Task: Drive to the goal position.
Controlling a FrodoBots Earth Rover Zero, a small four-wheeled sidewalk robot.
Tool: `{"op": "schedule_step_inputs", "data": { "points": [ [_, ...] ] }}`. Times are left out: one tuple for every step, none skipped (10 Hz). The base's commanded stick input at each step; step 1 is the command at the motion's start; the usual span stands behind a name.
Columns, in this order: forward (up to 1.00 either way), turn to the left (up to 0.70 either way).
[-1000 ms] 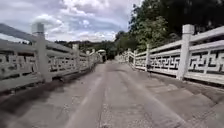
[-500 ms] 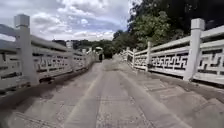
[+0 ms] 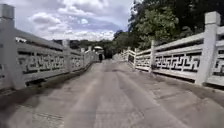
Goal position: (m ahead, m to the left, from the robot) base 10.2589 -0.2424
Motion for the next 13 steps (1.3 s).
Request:
{"op": "schedule_step_inputs", "data": {
  "points": [
    [0.7, 0.0],
    [0.7, 0.0],
    [0.7, 0.0],
    [0.7, 0.0],
    [0.7, 0.0],
    [0.7, 0.0],
    [0.7, 0.0],
    [0.7, 0.0],
    [0.7, 0.0],
    [0.7, 0.0],
    [0.7, 0.0],
    [0.7, 0.0],
    [0.7, 0.0]
  ]
}}
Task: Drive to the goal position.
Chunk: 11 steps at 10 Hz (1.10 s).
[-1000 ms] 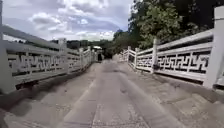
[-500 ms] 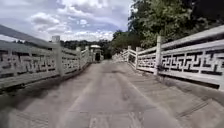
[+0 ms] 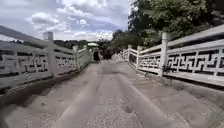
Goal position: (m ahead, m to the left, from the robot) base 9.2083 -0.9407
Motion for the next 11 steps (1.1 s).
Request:
{"op": "schedule_step_inputs", "data": {
  "points": [
    [0.7, 0.0],
    [0.7, 0.14],
    [0.7, 0.14],
    [0.7, 0.0],
    [0.7, 0.0],
    [0.7, 0.0],
    [0.7, 0.0],
    [0.7, 0.0],
    [0.7, 0.0],
    [0.7, 0.0],
    [0.7, 0.0]
  ]
}}
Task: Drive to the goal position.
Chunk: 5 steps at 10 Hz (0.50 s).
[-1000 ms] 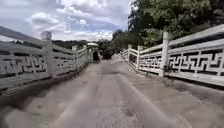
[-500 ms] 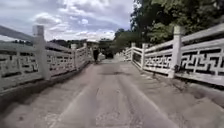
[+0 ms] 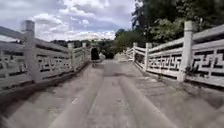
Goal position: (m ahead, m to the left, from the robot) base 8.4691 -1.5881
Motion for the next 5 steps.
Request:
{"op": "schedule_step_inputs", "data": {
  "points": [
    [0.7, 0.0],
    [0.7, 0.0],
    [0.7, 0.0],
    [0.7, 0.0],
    [0.7, 0.0]
  ]
}}
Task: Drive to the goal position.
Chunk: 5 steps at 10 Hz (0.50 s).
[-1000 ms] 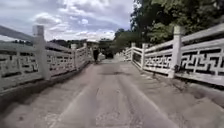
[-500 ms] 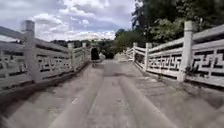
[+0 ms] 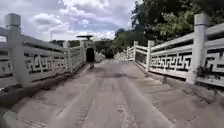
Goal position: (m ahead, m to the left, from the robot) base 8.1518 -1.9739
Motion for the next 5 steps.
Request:
{"op": "schedule_step_inputs", "data": {
  "points": [
    [0.7, 0.0],
    [0.7, 0.0],
    [0.7, 0.0],
    [0.7, 0.0],
    [0.7, 0.0]
  ]
}}
